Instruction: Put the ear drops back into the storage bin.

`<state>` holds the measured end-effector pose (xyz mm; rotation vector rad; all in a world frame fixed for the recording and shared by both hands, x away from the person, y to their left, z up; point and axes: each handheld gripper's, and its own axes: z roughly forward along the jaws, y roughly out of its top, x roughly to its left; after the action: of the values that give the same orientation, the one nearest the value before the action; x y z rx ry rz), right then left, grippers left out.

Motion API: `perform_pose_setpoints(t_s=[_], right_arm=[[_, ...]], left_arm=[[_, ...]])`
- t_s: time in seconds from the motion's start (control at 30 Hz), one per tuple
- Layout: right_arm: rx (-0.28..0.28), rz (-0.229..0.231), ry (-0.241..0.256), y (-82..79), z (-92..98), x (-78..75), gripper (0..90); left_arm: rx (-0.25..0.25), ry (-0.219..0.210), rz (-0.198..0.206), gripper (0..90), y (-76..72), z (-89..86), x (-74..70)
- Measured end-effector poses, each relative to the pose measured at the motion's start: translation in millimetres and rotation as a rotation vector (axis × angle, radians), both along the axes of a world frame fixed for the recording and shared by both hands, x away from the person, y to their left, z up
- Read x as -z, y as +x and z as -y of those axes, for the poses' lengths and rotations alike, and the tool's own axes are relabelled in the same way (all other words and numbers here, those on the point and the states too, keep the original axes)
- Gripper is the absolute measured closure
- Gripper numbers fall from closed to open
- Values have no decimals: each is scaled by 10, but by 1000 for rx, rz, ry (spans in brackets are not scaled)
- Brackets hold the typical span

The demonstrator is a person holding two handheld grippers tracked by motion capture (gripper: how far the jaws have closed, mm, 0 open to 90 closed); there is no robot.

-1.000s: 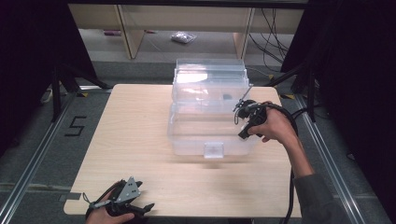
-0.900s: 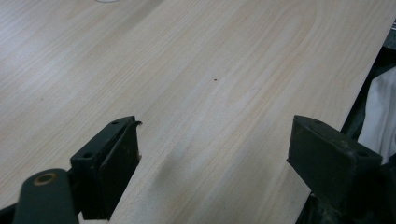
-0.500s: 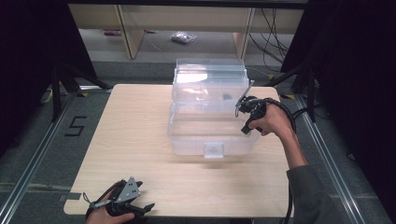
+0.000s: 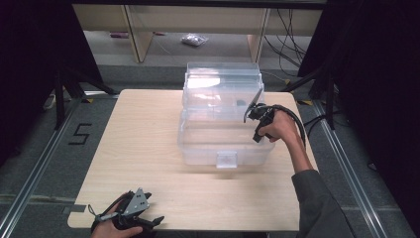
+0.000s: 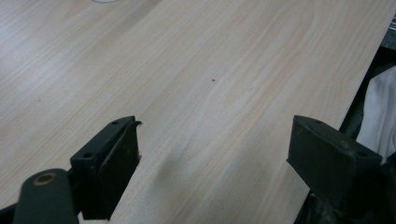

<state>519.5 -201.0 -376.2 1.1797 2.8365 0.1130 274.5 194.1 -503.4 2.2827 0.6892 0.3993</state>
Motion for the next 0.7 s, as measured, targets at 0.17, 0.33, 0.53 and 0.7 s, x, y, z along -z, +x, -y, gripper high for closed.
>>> perform_pose_setpoints(t_s=[0.17,0.33,0.53,0.7], right_arm=[[-51,29,-15,45,46,140,602],[-25,16,-11,55,37,203,602],[-10,2,-18,87,51,292,601],[0,-2,-14,103,49,336,602]], left_arm=[[12,11,9,160,6,-8,-4],[13,9,12,160,8,0,-1],[11,10,9,159,7,-7,-1],[14,18,9,160,9,3,2]])
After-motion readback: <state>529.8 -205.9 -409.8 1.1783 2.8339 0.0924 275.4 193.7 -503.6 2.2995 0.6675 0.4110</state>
